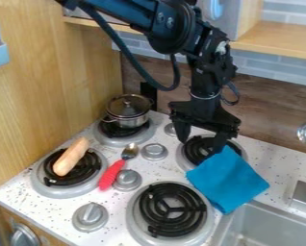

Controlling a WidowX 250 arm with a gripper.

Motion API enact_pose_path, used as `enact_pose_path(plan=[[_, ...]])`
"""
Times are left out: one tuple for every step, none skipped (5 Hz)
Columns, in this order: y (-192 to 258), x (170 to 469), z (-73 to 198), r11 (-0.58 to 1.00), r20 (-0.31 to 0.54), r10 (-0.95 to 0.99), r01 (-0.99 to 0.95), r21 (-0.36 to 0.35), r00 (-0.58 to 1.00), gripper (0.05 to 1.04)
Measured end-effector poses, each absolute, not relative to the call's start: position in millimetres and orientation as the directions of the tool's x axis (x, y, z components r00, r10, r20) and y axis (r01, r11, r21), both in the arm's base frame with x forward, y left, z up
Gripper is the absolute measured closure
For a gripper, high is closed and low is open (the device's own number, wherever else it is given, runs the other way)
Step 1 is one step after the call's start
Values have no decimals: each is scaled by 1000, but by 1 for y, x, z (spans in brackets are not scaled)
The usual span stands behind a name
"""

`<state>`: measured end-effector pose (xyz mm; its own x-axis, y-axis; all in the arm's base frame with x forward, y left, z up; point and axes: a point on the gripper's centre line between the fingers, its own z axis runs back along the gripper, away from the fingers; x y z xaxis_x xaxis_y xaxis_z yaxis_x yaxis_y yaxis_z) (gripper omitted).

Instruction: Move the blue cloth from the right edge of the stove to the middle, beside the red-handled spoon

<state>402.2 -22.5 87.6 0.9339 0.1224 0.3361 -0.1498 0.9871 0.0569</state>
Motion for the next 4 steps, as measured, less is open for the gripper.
enact_pose_path(plan=[[-22, 398, 70, 987, 290, 120, -147, 71, 950, 77], [-20, 408, 59, 983, 236, 117, -147, 112, 965, 77], [-31, 419, 50, 987, 235, 94, -122, 109, 967, 77], [-39, 429, 39, 988, 230, 83, -110, 106, 970, 77]])
